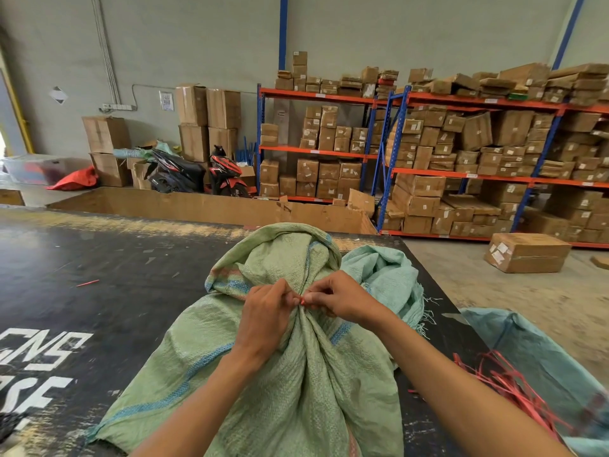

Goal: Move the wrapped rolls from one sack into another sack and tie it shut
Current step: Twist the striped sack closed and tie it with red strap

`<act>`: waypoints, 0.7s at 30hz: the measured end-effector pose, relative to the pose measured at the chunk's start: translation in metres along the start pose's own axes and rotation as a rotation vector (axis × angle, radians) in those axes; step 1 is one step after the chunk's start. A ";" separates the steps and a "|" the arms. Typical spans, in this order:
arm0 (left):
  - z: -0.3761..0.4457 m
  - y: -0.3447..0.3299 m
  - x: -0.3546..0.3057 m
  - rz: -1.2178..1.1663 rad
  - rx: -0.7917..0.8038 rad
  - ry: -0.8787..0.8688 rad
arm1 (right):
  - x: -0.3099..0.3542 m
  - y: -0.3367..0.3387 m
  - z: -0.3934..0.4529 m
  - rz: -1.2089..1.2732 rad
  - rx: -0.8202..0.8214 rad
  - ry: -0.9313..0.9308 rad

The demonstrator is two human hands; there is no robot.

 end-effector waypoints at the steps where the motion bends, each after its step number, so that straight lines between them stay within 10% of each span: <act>1: -0.002 0.001 0.002 -0.013 0.012 0.008 | -0.003 -0.001 -0.001 0.071 0.010 -0.036; 21: -0.012 0.011 -0.004 0.029 0.051 -0.036 | -0.009 -0.010 -0.012 0.265 0.009 -0.120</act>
Point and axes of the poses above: each hand's wrist, its own z-axis towards the middle knuckle, its own y-axis out of the back of the hand, x = y × z, the point moved 5 cm from there along z, towards the middle knuckle, and after that the axes turned 2 degrees about z, right-handed, at the moved point
